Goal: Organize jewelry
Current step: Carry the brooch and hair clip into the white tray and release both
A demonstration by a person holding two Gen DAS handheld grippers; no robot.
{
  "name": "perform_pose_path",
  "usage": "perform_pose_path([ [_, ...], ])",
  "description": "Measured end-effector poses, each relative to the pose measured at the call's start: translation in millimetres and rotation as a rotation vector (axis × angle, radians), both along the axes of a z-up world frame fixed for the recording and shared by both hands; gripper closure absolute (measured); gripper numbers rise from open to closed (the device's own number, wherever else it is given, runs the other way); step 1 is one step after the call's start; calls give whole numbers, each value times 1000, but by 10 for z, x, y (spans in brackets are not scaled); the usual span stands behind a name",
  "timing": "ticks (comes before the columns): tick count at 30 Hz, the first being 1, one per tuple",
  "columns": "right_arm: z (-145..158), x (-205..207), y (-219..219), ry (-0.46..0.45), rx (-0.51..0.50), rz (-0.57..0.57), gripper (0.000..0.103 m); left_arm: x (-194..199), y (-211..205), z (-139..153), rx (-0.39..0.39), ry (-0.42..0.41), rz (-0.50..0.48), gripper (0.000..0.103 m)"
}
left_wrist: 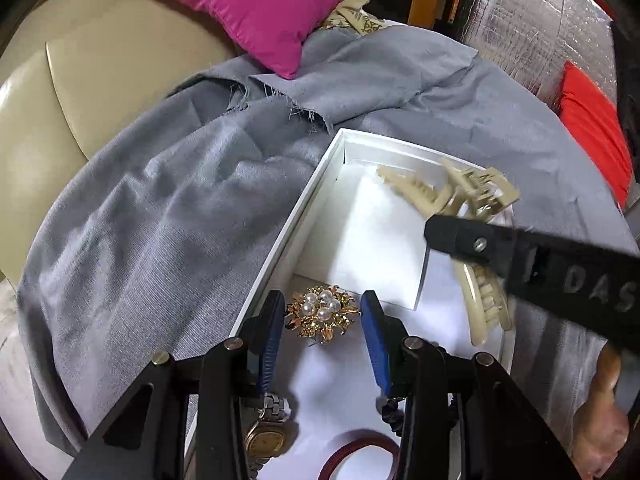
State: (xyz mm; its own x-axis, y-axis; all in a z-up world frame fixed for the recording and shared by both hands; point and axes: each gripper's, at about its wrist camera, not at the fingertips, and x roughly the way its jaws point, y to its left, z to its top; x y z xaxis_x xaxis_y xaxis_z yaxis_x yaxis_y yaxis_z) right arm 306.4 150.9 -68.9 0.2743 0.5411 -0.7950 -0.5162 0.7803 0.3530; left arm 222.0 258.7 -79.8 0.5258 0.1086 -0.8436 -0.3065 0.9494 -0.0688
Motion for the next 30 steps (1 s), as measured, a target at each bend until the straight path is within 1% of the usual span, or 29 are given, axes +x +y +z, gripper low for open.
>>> perform_pose_path([
  [4, -12, 16, 50, -23, -3, -29, 78, 1, 8, -5, 1, -2, 0, 62],
  [10, -61, 8, 165, -47, -44, 1, 77, 9, -5, -26, 13, -3, -3, 61],
  [13, -58, 35, 115, -11, -14, -26, 76, 9, -14, -26, 21, 4, -10, 62],
  [17, -48, 71, 24, 32, 28, -51, 74, -4, 36, -52, -23, 26, -14, 61],
  [19, -34, 85, -28, 52, 62, -60, 64, -7, 24, -63, -21, 31, -27, 59],
  [21, -15, 69, -61, 57, 93, -74, 58, -26, 1, -65, -14, 35, -42, 55],
  [22, -5, 50, -74, 60, 104, -77, 57, -39, -5, -58, -11, 37, -47, 52],
  [23, 8, 31, -75, 58, 103, -79, 57, -60, -6, -48, -11, 36, -48, 52],
  [27, 58, -73, -139, 52, 111, -84, 57, -170, -5, 75, -7, 4, -53, 51],
  [30, 124, -151, -281, 49, 150, -108, 56, -314, -39, 207, 20, -37, -58, 45],
])
